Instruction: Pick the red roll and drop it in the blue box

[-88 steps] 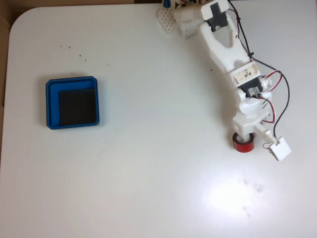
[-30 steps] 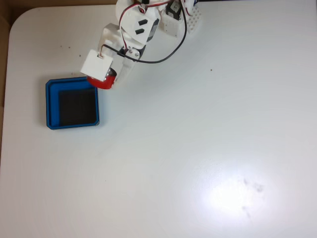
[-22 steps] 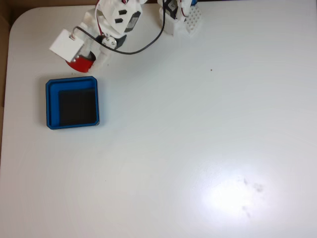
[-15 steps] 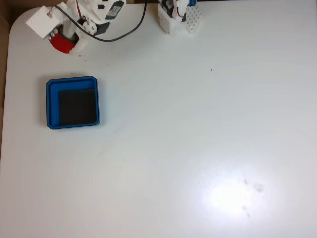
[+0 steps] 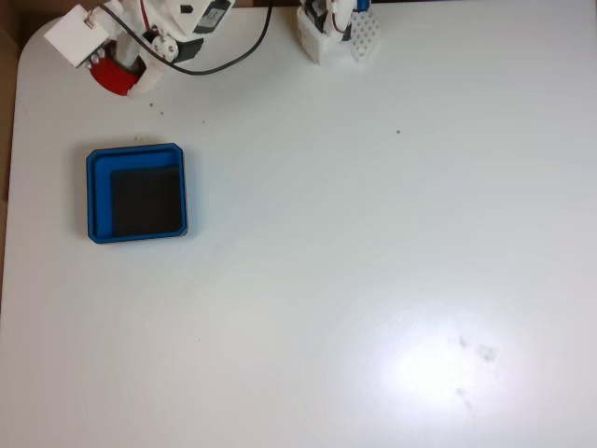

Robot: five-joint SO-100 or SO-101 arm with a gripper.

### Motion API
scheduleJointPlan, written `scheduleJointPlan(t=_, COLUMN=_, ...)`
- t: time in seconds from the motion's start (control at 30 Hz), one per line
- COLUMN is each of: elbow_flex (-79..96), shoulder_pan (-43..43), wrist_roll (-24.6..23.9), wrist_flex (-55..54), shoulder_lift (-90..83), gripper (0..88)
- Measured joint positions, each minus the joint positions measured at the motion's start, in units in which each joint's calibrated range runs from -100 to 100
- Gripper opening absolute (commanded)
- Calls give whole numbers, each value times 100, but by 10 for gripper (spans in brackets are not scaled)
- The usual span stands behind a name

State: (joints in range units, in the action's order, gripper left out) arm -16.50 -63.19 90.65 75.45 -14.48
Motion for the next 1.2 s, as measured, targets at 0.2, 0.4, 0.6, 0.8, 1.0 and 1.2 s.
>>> scheduleJointPlan(t=0.2, elbow_flex=0, shoulder_pan=0, wrist_roll=0, wrist_flex=0, shoulder_lift=0, gripper=7)
scheduleJointPlan(t=0.4, elbow_flex=0, shoulder_pan=59, wrist_roll=0, wrist_flex=-25, shoulder_lift=59, gripper=7)
scheduleJointPlan(t=0.6, elbow_flex=0, shoulder_pan=366, wrist_roll=0, wrist_flex=-369, shoulder_lift=703, gripper=7)
scheduleJointPlan(t=0.8, elbow_flex=0, shoulder_pan=366, wrist_roll=0, wrist_flex=-1527, shoulder_lift=1524, gripper=7)
scheduleJointPlan(t=1.0, elbow_flex=9, shoulder_pan=366, wrist_roll=0, wrist_flex=-1708, shoulder_lift=1880, gripper=7)
scheduleJointPlan(t=1.2, elbow_flex=9, shoulder_pan=366, wrist_roll=8, wrist_flex=-1700, shoulder_lift=1888, gripper=7)
